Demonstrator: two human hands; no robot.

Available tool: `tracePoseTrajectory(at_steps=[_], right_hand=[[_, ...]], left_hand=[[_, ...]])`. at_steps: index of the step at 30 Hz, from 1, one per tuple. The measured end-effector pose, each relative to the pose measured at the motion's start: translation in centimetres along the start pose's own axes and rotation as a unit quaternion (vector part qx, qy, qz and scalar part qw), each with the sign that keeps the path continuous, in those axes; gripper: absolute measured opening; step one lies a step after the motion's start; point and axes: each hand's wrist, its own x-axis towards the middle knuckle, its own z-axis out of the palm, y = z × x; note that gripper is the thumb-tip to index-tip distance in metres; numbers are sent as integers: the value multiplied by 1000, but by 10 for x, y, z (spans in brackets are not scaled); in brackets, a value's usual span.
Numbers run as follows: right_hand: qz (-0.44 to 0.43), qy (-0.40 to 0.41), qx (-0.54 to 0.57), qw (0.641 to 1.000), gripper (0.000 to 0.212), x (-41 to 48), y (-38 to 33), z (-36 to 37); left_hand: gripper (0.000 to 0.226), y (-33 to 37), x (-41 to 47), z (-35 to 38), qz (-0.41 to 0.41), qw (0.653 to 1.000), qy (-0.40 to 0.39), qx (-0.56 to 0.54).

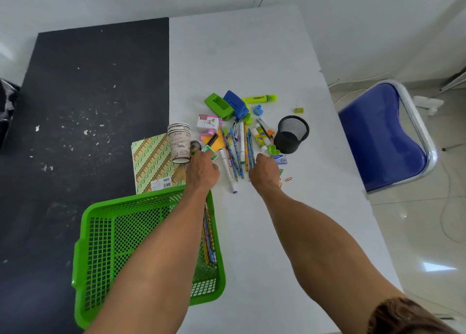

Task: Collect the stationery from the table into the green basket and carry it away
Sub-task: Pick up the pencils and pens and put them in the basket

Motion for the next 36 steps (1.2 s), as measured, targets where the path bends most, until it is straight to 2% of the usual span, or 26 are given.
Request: tracePoseTrajectory(at_steps=[9,16,22,28,33,36], right_hand=[[27,13,-22,999,24,-20,2,-7],[13,49,-13,999,22,-62,-15,-9],[-18,87,-1,996,33,-121,-43,5],[-59,133,6,989,30,-187,-75,28],[-114,127,-20,985,25,-227,-88,59],[-145,104,-69,982,32,-241,-87,81]], left_hand=[[38,-6,-13,-15,0,999,32,-37],[38,-19,-40,-43,8,998,48,-49],[35,-49,-79,-66,17,997,62,-36],[36,-77,-116,-85,25,997,68,-42],[35,-96,-135,-89,33,996,72,-44],[39,-106,-142,-87,38,996,70,-45]])
